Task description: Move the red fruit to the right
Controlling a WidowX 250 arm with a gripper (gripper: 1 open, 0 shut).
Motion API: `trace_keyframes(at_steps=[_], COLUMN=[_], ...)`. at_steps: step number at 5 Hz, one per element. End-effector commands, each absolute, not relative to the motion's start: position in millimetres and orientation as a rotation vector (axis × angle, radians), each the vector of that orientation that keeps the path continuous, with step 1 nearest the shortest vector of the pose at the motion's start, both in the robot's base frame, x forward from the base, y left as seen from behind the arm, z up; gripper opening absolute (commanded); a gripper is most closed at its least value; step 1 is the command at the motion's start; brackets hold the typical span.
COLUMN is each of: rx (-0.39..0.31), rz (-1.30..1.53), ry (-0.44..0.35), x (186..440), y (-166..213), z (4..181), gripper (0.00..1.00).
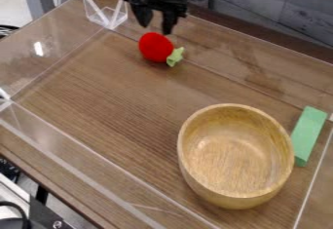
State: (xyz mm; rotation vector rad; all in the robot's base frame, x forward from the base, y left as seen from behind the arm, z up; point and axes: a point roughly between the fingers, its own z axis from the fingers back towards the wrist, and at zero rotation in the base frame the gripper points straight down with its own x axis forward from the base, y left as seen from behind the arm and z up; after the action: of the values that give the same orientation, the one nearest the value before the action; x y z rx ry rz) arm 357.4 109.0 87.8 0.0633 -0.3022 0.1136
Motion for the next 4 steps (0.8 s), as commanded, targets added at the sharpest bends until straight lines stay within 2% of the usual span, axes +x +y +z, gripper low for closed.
trace_keyframes(at_steps=[1, 2, 3, 4], rx=[0.080, 0.080, 0.080, 0.080], rz=[0.131, 0.169, 0.144, 0.120], ry=[-0.333, -0.349, -0.334, -0.316], x=[365, 370, 368, 366], y=[110, 106, 102, 99], z=[100.1, 118.3, 107.0, 94.3], gripper=[0.00, 0.00, 1.00, 1.00])
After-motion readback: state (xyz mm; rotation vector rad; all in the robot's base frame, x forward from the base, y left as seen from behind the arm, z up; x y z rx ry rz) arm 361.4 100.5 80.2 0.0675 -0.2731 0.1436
